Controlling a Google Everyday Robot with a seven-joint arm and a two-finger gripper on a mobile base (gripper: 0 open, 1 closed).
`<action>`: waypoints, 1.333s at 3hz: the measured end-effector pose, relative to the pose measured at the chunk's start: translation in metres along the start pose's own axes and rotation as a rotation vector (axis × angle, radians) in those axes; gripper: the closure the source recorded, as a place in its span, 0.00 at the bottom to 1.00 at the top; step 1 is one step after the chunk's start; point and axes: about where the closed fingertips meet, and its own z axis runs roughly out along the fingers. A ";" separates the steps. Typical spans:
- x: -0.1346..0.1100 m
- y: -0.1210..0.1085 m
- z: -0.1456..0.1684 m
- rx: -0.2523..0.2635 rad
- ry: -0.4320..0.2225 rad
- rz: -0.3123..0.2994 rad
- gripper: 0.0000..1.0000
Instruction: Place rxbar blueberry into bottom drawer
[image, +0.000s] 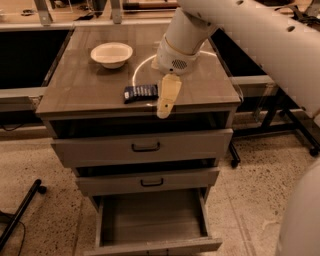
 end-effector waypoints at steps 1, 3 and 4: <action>-0.010 -0.016 0.018 -0.015 -0.003 -0.031 0.00; -0.029 -0.032 0.052 -0.067 0.016 -0.073 0.00; -0.028 -0.034 0.065 -0.092 0.039 -0.064 0.00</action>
Offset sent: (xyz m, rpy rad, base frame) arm 0.0414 0.0535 -0.0241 -0.0397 0.0116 0.1073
